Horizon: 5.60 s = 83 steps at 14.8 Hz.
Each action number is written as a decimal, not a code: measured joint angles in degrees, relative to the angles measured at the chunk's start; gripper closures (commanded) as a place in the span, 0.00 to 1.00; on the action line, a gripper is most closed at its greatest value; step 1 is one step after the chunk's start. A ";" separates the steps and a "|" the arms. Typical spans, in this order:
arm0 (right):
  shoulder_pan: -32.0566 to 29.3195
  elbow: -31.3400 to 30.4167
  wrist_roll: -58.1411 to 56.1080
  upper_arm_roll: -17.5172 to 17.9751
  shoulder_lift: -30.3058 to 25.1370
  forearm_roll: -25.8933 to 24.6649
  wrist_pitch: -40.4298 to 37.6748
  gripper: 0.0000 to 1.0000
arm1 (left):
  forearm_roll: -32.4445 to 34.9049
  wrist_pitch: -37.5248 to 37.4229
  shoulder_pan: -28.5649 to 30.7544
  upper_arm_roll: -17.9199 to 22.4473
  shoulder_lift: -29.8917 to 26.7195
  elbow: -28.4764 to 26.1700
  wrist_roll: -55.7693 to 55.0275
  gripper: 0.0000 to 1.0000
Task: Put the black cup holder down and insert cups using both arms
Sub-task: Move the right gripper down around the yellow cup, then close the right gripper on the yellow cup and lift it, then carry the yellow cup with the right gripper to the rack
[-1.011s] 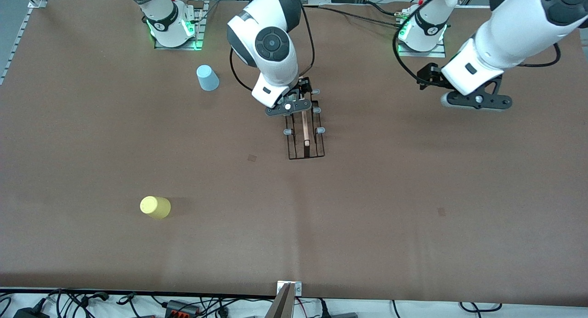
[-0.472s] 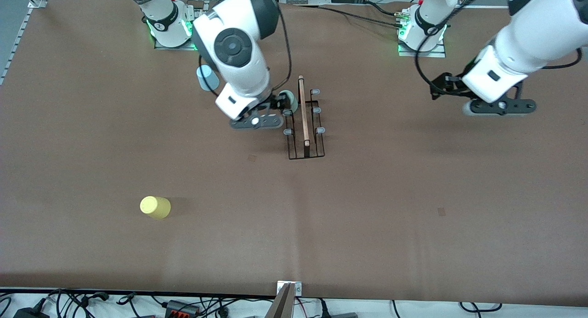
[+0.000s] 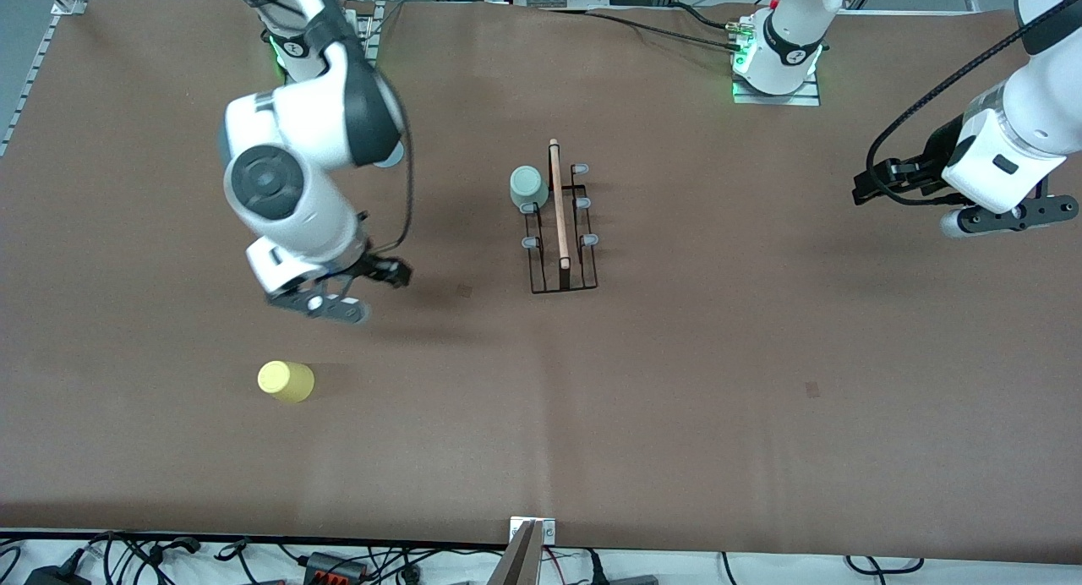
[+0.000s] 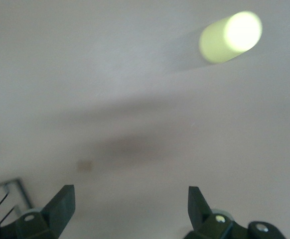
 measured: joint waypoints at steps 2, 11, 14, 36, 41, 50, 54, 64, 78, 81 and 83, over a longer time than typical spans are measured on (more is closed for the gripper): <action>-4.08 0.03 -1.47 -0.02 1.68 0.00 4.01 0.00 | 0.00 0.66 -5.32 6.45 0.01 -0.18 0.04 0.00; -12.08 4.33 -11.48 0.08 12.19 0.12 11.69 0.00 | 2.24 1.94 -9.06 9.31 -0.06 -0.20 1.33 0.00; -13.95 6.67 -15.43 0.21 15.15 0.18 12.13 0.00 | 2.24 1.93 -9.04 9.32 -0.06 -0.20 4.19 0.00; -18.04 8.07 -31.41 0.34 21.84 10.79 17.86 0.00 | 2.24 0.39 -8.92 9.44 -0.23 -0.14 4.74 0.00; -18.80 8.08 -32.38 0.34 22.34 10.80 18.03 0.04 | 2.25 0.40 -8.92 9.44 -0.23 -0.07 4.73 0.00; -18.85 8.86 -32.49 0.53 22.66 12.08 18.25 0.68 | 2.24 0.62 -8.91 9.44 -0.23 -0.06 4.72 0.00; -18.80 9.32 -32.50 0.80 22.63 12.17 17.46 0.71 | 2.24 0.63 -8.91 9.44 -0.23 -0.04 4.72 0.00; -10.41 11.90 -29.04 1.30 10.84 12.80 1.27 0.73 | 2.24 0.67 -8.92 9.44 -0.23 0.16 4.72 0.00; 14.08 12.38 -2.80 1.56 9.11 12.80 -1.32 0.72 | 2.24 0.71 -8.94 9.45 -0.23 0.34 4.72 0.00; 14.82 12.28 -2.10 1.56 9.57 12.80 -0.74 0.72 | 2.24 0.71 -8.95 9.44 -0.23 0.35 4.72 0.00; 15.29 12.25 -2.06 1.60 10.20 12.81 -0.47 0.72 | 2.24 0.72 -8.95 9.44 -0.23 0.36 4.72 0.00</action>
